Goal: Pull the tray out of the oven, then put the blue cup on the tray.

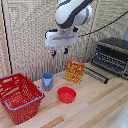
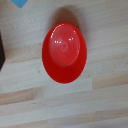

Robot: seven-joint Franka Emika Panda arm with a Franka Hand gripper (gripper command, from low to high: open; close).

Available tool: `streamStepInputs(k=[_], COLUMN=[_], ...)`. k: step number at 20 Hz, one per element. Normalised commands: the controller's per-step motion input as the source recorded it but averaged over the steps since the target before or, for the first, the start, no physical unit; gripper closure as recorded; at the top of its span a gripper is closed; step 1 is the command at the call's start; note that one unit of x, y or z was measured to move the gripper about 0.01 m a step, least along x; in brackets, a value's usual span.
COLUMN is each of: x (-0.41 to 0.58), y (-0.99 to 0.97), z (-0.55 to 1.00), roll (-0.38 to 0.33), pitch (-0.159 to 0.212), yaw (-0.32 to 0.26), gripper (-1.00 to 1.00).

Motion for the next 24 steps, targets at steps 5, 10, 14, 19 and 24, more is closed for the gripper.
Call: streamStepInputs(k=[5,10,14,19,24], x=[0.000,-0.037,-0.060,-0.061,-0.043], y=[-0.10,-0.16,-0.18,-0.30,-0.38], z=[0.00,0.00,0.00,0.00,-0.01], roll=[-0.366,-0.375,-0.375,-0.375,-0.370], pitch=[0.021,0.017,0.013,0.000,0.000], yaw=[0.064,0.079,0.084,0.079,0.071], gripper=[-1.00,-1.00,-1.00,-1.00,-1.00])
